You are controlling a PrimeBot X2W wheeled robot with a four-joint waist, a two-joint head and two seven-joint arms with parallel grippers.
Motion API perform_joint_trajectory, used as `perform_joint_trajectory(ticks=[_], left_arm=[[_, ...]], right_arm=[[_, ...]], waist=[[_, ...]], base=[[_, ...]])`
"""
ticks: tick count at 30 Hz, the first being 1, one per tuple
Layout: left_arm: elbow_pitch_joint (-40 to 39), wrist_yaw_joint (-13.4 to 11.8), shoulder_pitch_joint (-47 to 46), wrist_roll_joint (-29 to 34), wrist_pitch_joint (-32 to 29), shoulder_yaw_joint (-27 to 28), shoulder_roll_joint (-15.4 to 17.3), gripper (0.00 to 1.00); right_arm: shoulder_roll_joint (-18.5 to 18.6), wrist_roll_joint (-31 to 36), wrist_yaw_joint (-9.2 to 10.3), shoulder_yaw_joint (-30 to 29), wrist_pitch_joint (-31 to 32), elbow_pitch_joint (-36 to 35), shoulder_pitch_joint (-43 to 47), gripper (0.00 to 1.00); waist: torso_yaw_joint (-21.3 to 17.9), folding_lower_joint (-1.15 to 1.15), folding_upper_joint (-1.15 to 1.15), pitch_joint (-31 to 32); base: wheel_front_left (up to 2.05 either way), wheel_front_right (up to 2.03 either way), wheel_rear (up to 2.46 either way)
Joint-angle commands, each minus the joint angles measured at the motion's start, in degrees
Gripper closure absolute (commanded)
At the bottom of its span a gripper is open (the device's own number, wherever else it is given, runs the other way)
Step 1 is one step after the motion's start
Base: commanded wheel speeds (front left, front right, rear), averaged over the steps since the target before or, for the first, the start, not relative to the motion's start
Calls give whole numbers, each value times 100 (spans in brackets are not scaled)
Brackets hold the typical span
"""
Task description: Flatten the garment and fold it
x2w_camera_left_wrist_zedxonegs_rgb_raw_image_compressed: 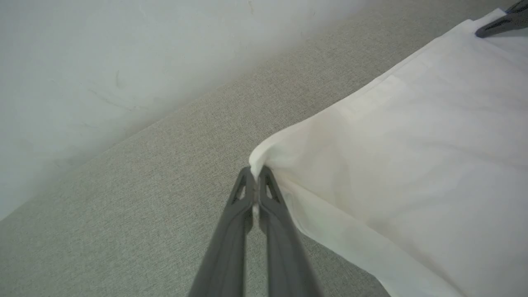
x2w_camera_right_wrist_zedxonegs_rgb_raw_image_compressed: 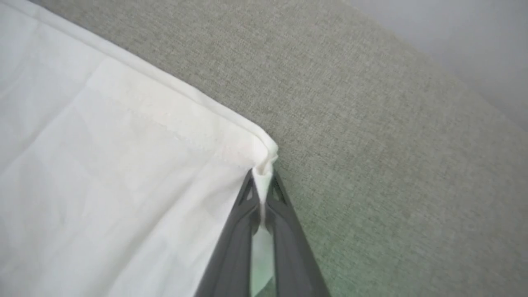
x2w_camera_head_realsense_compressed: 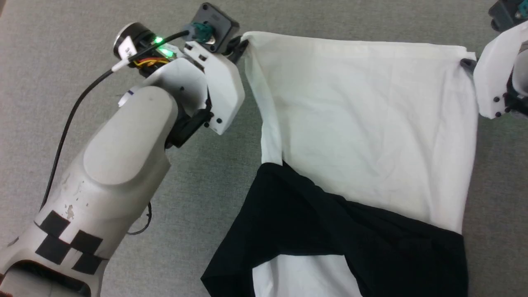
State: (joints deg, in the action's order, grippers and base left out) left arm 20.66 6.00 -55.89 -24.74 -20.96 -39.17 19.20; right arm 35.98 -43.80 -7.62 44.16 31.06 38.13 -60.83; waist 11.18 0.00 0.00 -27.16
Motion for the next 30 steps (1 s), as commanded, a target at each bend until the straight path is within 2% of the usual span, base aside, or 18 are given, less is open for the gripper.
perform_joint_trajectory(ticks=[1, 11, 20, 24, 30], left_arm=[[62, -4, -107, -27, 69, 32, 5, 100], [736, -165, -142, -75, 720, 278, 91, 100], [1087, -254, -107, 9, 1629, 348, 74, 100], [1094, -194, 111, -25, 1784, 278, 114, 100], [626, -200, 828, -102, 1793, 185, 438, 100]], right_arm=[[28, -9, 13, 140, -82, 160, 84, 100], [-98, -16, 13, 485, -1847, 562, -432, 100], [-122, -171, 13, 725, -3301, 943, -507, 100], [-72, -398, 13, 940, -3703, 774, -241, 100], [205, -802, 13, 1237, -4155, 91, 407, 100]], waist=[[-96, 0, 0, 95], [-507, 0, 0, 636], [-638, 0, 0, 1175], [-657, 0, 0, 1490], [-682, 0, 0, 2003]], base=[[0, 0, 0], [0, 0, 0], [0, 0, 0], [0, 0, 0], [0, 0, 0]])
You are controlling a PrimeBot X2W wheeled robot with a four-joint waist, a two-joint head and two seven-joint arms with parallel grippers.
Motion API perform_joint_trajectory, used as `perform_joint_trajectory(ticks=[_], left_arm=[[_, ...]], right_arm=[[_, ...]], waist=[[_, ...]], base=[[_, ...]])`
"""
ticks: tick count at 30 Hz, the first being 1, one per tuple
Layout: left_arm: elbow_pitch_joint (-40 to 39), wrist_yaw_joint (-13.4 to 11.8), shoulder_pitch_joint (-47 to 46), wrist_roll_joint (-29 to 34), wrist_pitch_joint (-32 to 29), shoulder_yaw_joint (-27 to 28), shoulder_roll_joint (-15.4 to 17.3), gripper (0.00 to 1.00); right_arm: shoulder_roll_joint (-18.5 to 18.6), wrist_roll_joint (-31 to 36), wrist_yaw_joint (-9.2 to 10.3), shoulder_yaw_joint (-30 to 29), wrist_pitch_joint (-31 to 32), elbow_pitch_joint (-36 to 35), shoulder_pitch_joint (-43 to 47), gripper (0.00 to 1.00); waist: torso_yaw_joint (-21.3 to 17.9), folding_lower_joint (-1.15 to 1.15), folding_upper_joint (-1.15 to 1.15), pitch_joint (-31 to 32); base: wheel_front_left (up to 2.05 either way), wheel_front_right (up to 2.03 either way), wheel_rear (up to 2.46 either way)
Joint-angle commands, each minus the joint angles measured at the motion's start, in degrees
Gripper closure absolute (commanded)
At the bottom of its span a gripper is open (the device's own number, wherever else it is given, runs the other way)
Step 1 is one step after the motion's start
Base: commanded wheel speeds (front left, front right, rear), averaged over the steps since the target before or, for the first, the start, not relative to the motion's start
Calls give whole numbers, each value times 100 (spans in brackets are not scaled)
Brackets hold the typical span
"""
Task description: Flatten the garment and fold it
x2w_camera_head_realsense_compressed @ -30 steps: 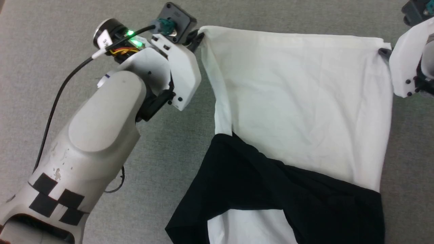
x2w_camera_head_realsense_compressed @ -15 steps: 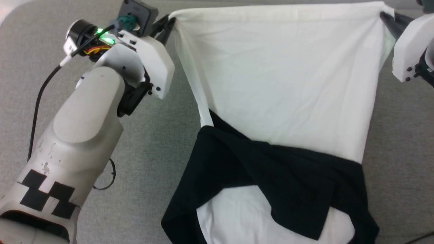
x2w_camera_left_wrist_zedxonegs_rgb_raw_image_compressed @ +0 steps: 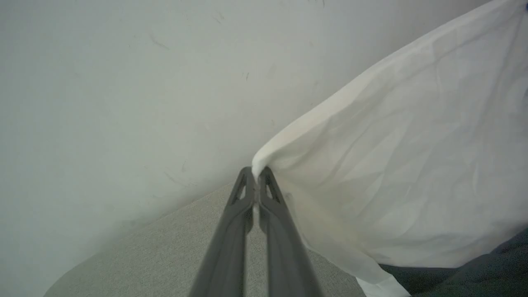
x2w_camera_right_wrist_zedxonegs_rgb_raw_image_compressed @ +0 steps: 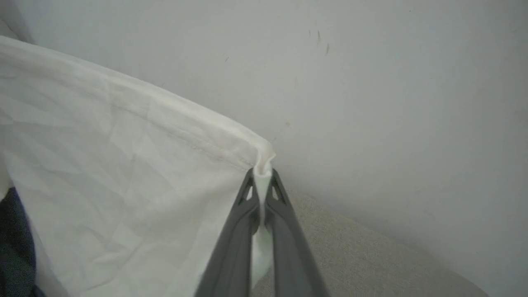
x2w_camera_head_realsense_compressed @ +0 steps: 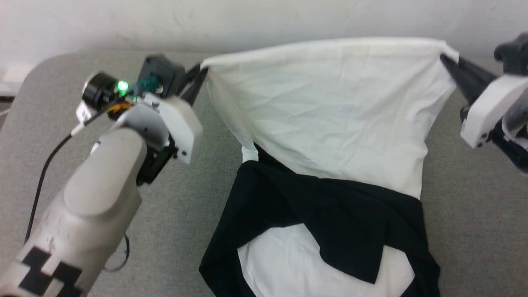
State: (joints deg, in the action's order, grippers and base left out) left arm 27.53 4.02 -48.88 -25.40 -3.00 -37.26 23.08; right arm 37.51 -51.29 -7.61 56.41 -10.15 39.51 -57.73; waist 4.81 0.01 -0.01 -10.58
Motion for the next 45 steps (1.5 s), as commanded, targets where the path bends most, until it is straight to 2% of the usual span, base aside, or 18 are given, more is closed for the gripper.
perform_joint_trajectory(ticks=[1, 6, 15, 18, 23, 33, 45], left_arm=[[-203, -22, 294, -62, -26, -12, 128, 100], [-1143, -170, 1207, -209, -333, -74, 585, 100], [-3140, -640, 2893, -444, -1195, -310, 1458, 100], [-3582, -699, 3401, -427, -1575, -592, 1720, 100], [-3912, -728, 3943, -527, -1912, -882, 1952, 100], [-3726, -568, 4241, -777, -2484, -1265, 2024, 100], [-2661, -263, 4039, -574, -2378, -1622, 1617, 100]], right_arm=[[114, -119, 12, 40, -71, -186, 234, 100], [477, -481, 12, 83, -19, -981, 980, 100], [1254, -626, 12, 93, 717, -2368, 2410, 100], [1491, -701, 12, 24, 1032, -2762, 2880, 100], [1775, -848, 12, -108, 1548, -3340, 3527, 100], [1974, -1173, 12, -101, 2512, -4117, 4400, 100], [1694, -724, 12, 47, 3003, -4073, 4542, 100]], waist=[[-46, -1, 1, 443], [-74, -1, 1, 814], [-177, -1, 1, 1125], [-175, -1, 1, 1153], [-161, -1, 1, 1206], [-126, -1, 1, 1154], [-124, -1, 1, 820]], base=[[0, 0, 0], [0, 0, 0], [0, 0, 0], [0, 0, 0], [0, 0, 0], [0, 0, 0], [0, 0, 0]])
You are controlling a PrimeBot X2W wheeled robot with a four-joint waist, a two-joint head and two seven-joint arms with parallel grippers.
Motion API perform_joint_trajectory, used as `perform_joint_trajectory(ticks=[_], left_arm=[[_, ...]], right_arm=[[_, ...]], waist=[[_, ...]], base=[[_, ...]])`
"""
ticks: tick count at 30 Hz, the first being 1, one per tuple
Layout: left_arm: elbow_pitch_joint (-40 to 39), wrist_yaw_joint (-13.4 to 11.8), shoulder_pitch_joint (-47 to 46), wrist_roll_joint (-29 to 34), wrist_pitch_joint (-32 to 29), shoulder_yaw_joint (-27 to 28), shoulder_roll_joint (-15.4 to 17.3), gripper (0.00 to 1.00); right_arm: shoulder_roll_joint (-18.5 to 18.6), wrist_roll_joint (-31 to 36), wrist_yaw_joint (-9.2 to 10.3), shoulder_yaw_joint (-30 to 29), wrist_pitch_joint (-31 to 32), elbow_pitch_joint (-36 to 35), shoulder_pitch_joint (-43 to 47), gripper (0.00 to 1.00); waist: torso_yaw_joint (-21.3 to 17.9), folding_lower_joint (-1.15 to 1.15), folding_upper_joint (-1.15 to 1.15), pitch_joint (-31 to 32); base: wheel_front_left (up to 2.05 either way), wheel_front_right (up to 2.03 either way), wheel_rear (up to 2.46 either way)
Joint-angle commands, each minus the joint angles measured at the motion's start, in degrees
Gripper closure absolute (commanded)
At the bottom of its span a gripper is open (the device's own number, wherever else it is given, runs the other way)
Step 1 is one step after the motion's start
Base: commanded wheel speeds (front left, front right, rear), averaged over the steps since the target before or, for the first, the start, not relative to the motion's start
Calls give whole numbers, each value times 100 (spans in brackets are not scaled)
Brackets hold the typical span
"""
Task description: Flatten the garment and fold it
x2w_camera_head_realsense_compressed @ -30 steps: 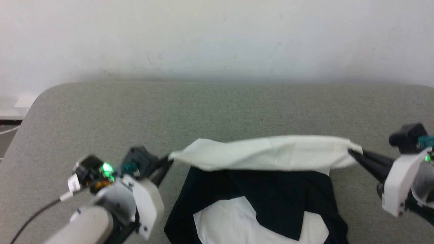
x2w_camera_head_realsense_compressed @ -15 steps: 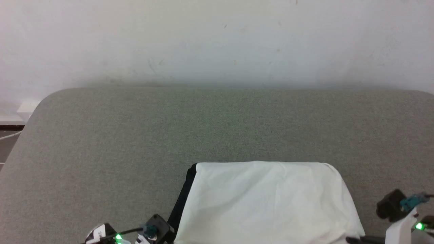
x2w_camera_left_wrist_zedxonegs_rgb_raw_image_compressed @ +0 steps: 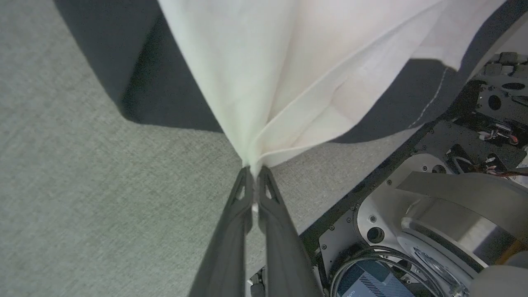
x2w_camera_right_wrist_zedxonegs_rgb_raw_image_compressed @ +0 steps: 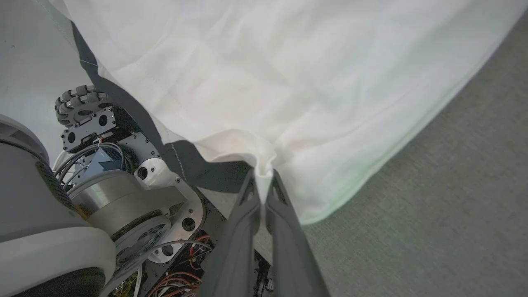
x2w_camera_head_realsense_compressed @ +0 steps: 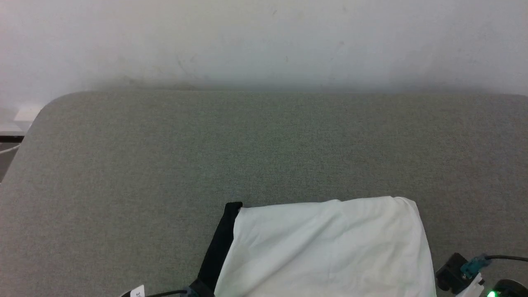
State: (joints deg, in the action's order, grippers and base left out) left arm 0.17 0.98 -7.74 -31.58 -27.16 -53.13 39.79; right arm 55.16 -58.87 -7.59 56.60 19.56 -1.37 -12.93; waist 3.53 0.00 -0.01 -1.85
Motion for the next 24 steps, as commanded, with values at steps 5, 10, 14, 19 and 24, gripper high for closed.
perform_joint_trajectory(ticks=[5, 10, 14, 19, 24], left_arm=[[388, 84, -215, 135, 195, -68, -205, 100], [562, 61, -242, 188, 398, -74, -311, 0], [575, 8, -228, 136, 662, 12, -395, 0], [314, -325, -158, -346, 1357, 642, -574, 0], [23, -820, -40, -788, 2332, 1495, -808, 0]], right_arm=[[-196, -1, 10, 159, 162, 31, 66, 100], [-243, 29, 10, 171, 103, 106, 39, 0], [-210, 13, 10, -19, -91, 143, -53, 0], [-214, -272, 10, -718, -411, 101, -151, 0], [-535, -370, 10, -1724, -884, 315, 2, 0]], waist=[[20, 0, 1, -107], [10, 0, 1, -13], [-13, 0, 1, 157], [-51, 0, 1, 352], [-77, 0, 1, 429]], base=[[0, 0, 0], [0, 0, 0], [0, 0, 0], [0, 0, 0], [0, 0, 0]])
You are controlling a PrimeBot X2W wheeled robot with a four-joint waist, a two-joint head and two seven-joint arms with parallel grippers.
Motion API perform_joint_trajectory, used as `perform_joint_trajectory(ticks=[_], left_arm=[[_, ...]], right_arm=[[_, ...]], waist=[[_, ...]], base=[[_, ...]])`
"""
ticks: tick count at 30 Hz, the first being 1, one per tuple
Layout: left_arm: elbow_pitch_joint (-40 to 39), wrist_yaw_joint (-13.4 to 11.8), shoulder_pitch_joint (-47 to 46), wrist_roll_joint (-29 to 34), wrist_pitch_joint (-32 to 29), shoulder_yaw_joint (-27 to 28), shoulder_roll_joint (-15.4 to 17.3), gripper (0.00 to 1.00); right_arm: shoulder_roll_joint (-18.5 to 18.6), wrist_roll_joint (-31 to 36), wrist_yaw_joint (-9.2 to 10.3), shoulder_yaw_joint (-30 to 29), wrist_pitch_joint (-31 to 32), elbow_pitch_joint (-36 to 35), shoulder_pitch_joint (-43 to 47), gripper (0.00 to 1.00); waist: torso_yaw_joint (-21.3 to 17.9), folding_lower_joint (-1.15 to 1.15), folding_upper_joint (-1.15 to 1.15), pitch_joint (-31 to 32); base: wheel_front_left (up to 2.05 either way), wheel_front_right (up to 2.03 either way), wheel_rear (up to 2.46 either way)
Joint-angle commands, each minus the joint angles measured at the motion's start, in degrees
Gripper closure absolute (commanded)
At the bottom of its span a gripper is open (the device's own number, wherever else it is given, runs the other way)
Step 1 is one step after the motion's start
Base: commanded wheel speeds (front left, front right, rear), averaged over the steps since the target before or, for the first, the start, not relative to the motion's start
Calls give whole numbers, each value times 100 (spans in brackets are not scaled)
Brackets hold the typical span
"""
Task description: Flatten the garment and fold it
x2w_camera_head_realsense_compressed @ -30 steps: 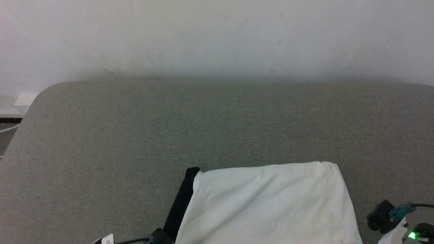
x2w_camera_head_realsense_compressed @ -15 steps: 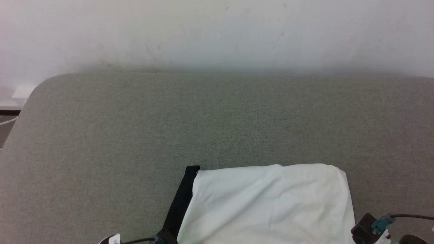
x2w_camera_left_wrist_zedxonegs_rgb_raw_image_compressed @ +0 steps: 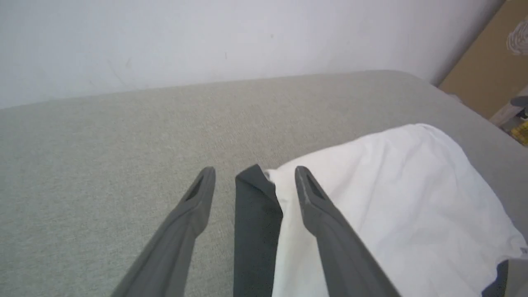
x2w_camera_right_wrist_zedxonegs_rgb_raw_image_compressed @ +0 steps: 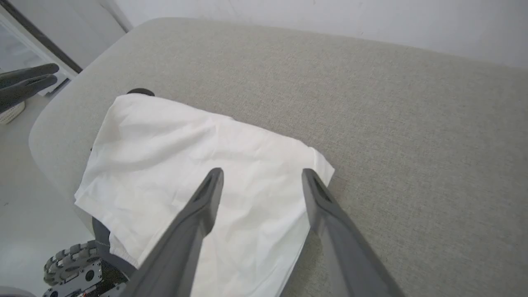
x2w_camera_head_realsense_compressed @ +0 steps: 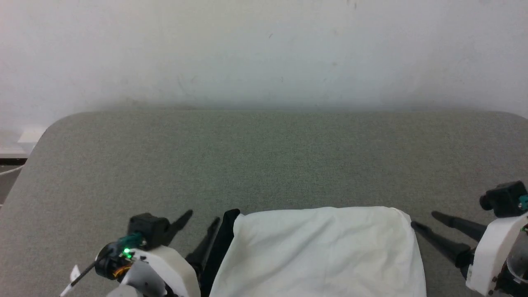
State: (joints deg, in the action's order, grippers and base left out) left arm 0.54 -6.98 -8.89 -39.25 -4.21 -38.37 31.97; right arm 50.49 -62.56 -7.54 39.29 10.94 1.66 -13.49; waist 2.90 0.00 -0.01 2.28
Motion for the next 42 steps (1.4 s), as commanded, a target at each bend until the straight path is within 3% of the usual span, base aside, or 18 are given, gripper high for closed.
perform_joint_trajectory(ticks=[1, 7, 12, 16, 21, 26, 33, 42], left_arm=[[-55, -117, 137, -123, 284, 213, -85, 0], [-26, -583, 575, -245, 1617, 1009, -319, 0], [-14, -712, 1008, -125, 1910, 1614, -741, 0], [-218, -609, 1351, 562, 1918, 2299, -1187, 0], [-212, -341, 1686, 1485, 1920, 2732, -1648, 0], [-78, -2, 1756, 2238, 1920, 2779, -1877, 0], [-54, 273, 1555, 2844, 1921, 2894, -2095, 0], [-3, 502, 1466, 3165, 1921, 3006, -2307, 0]], right_arm=[[-183, 33, 5, -204, -119, 93, 135, 0], [-1097, 572, 5, -1336, -483, 579, 851, 0], [-1956, 1217, 5, -2229, -375, 866, 1467, 0], [-2622, 1816, 5, -2873, 16, 1042, 1852, 0], [-3359, 2289, 5, -3455, 655, 1012, 2107, 0], [-3742, 2510, 5, -3737, 1139, 942, 2091, 0], [-3995, 2660, 5, -3866, 1536, 1255, 1824, 0], [-4260, 2702, 5, -3685, 1608, 1887, 1566, 0]], waist=[[-21, 0, 1, 22], [-10, 0, 1, 30], [1, 0, 1, 53], [31, 0, 1, 50], [69, 0, 1, 34], [148, 0, 1, -58], [333, 0, 1, -297], [514, 0, 1, -535]], base=[[0, 0, 0], [0, 0, 0], [0, 0, 0], [0, 0, 0], [0, 0, 0], [0, 0, 0], [0, 0, 0], [0, 0, 0]])
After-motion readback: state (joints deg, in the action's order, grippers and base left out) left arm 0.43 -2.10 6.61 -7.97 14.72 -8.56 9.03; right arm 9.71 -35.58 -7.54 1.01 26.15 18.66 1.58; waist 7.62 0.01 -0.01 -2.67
